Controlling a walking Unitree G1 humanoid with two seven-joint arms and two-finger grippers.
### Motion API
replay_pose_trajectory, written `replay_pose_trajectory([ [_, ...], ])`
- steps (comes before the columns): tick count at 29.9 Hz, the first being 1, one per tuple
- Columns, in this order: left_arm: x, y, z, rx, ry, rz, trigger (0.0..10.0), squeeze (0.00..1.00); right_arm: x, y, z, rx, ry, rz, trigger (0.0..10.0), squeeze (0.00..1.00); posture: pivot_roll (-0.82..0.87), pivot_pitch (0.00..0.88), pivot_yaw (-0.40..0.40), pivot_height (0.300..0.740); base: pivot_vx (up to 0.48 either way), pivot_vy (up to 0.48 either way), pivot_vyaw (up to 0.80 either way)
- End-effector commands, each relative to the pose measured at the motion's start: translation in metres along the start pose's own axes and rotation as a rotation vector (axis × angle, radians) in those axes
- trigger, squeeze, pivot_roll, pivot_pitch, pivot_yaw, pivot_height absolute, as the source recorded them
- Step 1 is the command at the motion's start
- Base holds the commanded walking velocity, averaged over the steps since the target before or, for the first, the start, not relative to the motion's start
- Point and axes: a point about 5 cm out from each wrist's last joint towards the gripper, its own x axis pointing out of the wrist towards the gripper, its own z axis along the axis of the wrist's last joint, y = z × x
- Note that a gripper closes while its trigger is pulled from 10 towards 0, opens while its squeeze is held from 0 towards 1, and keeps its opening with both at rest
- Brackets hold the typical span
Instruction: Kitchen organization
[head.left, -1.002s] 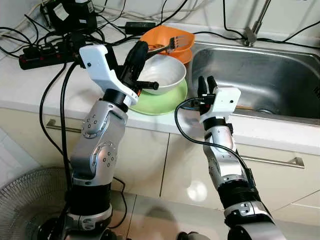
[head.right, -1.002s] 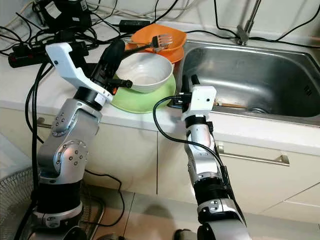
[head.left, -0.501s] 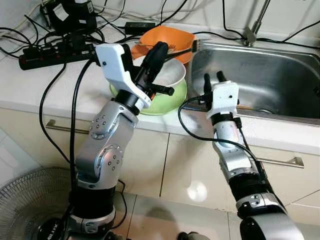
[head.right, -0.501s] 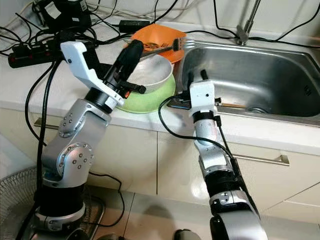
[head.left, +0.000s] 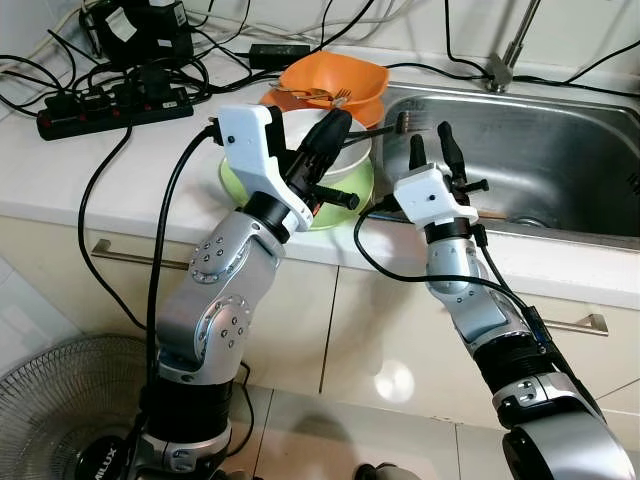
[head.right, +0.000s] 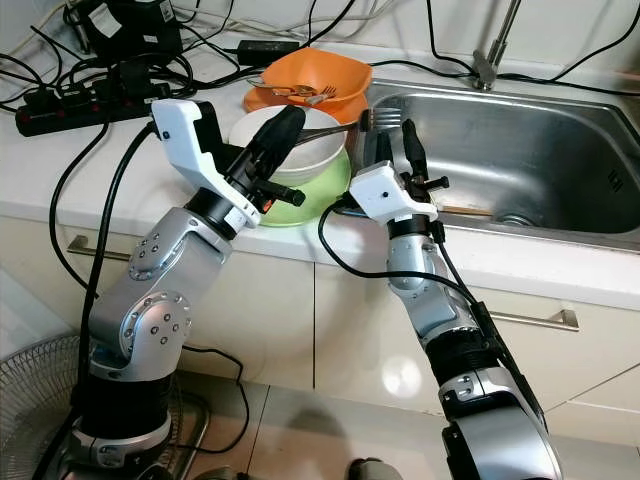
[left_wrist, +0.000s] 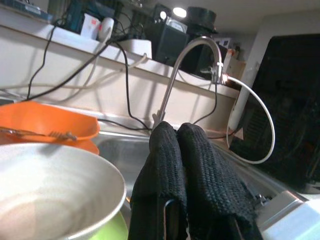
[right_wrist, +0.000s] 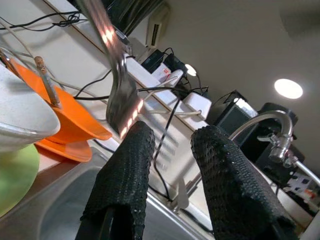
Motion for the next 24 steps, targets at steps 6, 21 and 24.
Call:
replay_pose_trajectory([
  [6,0.000,-0.009,0.003,-0.003,-0.002,-0.036,10.0,0.00,0.002,0.001,0.001,-0.049,-0.018,-0.016,10.0,0.00,0.02,0.061,-0.004,0.732,0.000,0.000,0.00],
  [21,0.003,-0.006,0.006,0.030,-0.033,-0.007,10.0,0.00,-0.007,0.011,0.005,-0.017,-0.032,0.026,10.0,0.00,0.02,0.058,0.000,0.732,0.000,0.000,0.00],
  [24,0.004,-0.006,0.007,0.028,-0.041,-0.004,10.0,0.00,-0.011,0.016,0.007,-0.005,-0.039,0.046,10.0,0.00,0.02,0.058,0.000,0.732,0.000,0.000,0.00],
])
